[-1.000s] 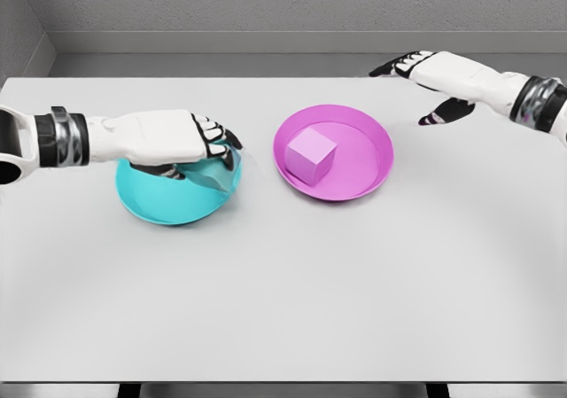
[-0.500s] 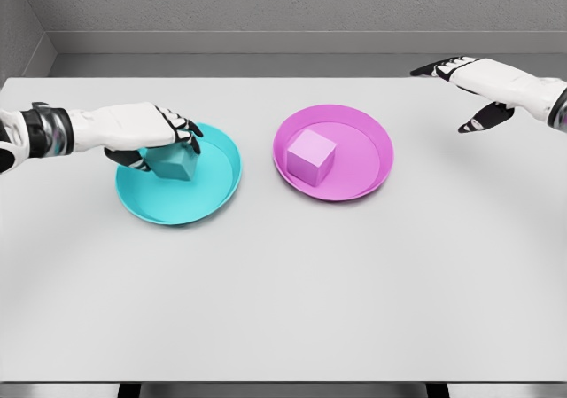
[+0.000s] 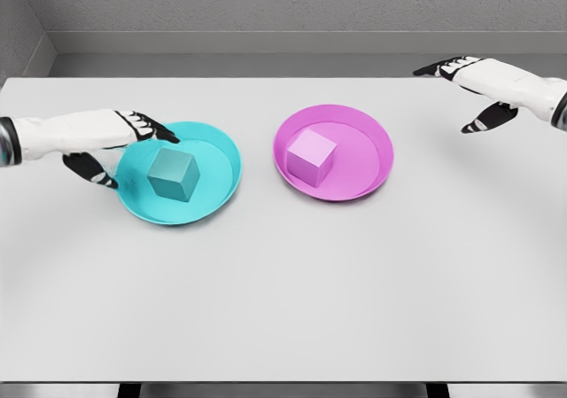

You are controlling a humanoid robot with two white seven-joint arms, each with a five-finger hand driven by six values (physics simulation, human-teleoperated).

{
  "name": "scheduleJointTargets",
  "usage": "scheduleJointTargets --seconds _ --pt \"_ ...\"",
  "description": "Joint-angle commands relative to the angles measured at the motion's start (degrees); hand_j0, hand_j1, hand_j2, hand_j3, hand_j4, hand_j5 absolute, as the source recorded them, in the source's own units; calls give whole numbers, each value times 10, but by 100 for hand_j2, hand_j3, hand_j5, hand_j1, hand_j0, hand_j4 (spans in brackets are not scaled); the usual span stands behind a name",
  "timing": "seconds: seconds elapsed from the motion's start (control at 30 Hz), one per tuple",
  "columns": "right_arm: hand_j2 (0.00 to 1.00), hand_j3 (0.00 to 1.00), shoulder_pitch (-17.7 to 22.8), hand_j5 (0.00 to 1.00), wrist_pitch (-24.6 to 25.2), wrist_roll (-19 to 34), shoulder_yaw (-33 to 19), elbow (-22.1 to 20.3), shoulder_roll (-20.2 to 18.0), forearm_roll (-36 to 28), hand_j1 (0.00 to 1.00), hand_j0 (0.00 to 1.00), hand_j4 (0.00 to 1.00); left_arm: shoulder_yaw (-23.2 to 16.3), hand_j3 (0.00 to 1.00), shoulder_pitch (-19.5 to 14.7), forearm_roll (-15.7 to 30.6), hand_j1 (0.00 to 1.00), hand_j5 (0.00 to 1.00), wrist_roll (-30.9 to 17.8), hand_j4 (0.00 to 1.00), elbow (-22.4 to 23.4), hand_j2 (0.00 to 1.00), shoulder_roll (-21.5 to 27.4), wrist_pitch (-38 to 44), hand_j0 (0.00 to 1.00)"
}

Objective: Place the blocks in the corresponding plates according to their colors

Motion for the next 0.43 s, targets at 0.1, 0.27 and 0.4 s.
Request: scheduleJointTargets --seconds 0.1,0.27,0.4 --pt "100 100 0 100 2 0 0 0 -2 -5 100 100 100 1 100 3 62 100 100 1 100 58 100 43 2 100" --pt "100 100 0 100 2 0 0 -1 -2 -4 100 100 100 1 100 4 61 100 100 1 100 62 100 42 2 100" --pt "100 100 0 100 2 0 0 -1 -2 -4 100 100 100 1 100 6 61 100 100 1 100 67 100 41 2 100"
